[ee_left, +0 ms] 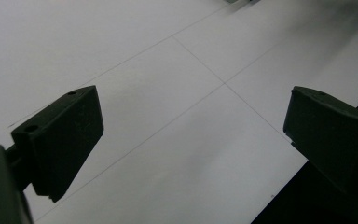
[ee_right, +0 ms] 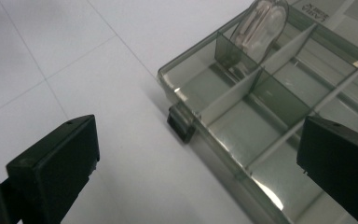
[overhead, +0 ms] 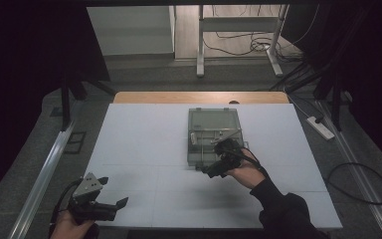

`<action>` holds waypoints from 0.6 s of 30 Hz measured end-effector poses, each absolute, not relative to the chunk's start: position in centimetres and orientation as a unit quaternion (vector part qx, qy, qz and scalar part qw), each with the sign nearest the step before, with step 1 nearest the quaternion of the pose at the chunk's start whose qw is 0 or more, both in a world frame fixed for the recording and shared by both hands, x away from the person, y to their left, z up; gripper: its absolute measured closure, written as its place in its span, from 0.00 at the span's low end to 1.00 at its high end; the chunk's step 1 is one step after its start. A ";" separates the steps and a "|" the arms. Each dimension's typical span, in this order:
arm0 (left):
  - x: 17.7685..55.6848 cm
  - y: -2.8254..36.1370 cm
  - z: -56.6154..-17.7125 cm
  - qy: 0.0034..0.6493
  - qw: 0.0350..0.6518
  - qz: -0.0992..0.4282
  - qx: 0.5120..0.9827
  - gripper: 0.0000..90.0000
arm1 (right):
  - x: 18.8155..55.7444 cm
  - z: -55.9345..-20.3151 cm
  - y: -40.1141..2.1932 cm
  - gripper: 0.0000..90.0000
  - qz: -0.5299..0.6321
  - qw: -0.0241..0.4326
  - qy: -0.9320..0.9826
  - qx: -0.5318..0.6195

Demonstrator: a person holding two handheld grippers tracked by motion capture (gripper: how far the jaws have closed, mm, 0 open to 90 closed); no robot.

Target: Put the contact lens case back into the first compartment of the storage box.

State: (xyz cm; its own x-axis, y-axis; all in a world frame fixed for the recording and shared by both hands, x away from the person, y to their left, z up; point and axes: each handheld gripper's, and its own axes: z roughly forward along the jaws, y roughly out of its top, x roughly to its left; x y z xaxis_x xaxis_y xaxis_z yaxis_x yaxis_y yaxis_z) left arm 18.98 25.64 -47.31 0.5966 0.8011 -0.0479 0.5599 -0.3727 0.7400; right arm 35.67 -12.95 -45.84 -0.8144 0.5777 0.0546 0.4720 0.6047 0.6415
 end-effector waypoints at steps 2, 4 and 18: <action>19.0 25.7 -47.3 0.419 0.372 0.162 0.813 0.05 | 35.3 -45.8 -13.4 0.00 0.333 0.080 0.892 0.294; 19.0 25.7 -47.3 0.419 0.371 0.161 0.813 0.05 | 34.9 -45.8 -13.8 0.00 0.333 0.079 0.892 0.295; 19.0 25.7 -47.3 0.420 0.374 0.160 0.812 0.05 | 33.1 -45.7 -16.2 0.00 0.334 0.083 0.890 0.299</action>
State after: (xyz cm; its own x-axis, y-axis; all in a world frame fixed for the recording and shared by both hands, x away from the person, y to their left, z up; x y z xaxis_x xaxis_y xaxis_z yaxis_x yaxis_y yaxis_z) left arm 19.00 25.67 -47.31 0.5964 0.8009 -0.0535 0.5613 -0.3685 0.7411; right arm 33.07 -16.20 -45.69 -0.8069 0.5885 0.0518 0.4772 0.5976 0.6443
